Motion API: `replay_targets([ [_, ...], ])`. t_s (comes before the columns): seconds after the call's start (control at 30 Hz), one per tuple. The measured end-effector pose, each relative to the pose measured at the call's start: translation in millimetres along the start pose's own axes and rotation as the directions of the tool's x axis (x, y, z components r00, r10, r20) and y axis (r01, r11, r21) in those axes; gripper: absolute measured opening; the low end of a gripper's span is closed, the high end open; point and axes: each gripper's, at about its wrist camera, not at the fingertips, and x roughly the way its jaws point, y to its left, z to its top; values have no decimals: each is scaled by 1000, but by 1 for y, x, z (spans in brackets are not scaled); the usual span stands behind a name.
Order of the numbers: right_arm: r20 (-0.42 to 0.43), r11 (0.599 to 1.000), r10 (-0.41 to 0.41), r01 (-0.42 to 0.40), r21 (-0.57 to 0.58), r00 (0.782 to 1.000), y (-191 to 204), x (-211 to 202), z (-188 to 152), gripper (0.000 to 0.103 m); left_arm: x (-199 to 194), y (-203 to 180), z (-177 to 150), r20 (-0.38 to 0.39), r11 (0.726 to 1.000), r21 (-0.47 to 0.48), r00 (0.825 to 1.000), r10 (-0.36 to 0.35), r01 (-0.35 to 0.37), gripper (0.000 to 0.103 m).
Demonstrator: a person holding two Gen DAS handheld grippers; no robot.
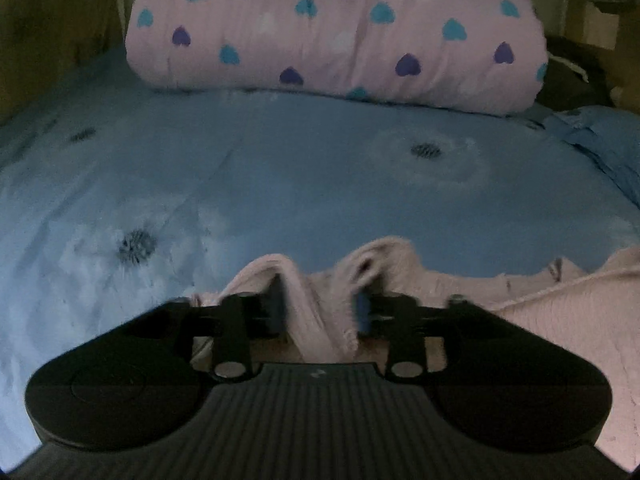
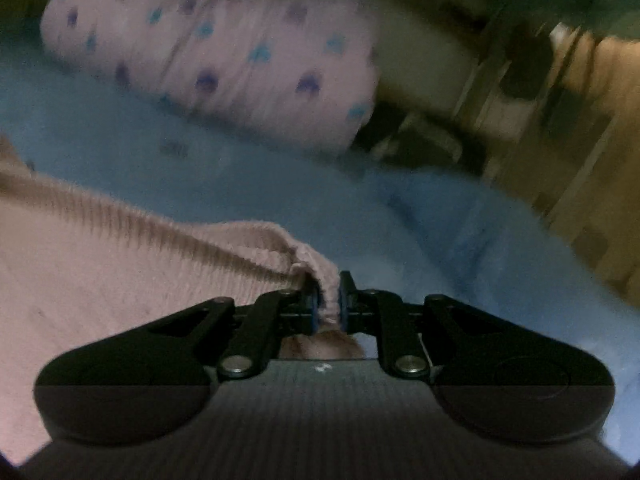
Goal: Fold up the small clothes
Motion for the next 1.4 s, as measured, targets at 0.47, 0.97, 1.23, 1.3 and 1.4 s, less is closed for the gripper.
replay_targets([
  [0.47, -56, 945, 71, -49, 322, 996, -69, -28, 2, 60, -61, 42, -2, 78, 996, 81, 997, 22, -28, 82],
  [0.97, -36, 888, 248, -212, 407, 968, -77, -5, -28, 66, -16, 54, -33, -42, 998, -50, 999, 31, -33, 46],
  [1.23, -70, 842, 198, -133, 522, 978, -83, 4, -28, 15, -22, 73, -41, -3, 989, -125, 997, 79, -78, 42],
  [1.3, -86, 849, 200, -129, 512, 976, -82, 9, -33, 15, -19, 74, -40, -6, 985, -147, 996, 94, -94, 55],
  [1.4, -96, 840, 211, -131, 526, 973, -80, 13, -36, 22, -19, 77, -39, -8, 984, -154, 996, 94, -94, 62],
])
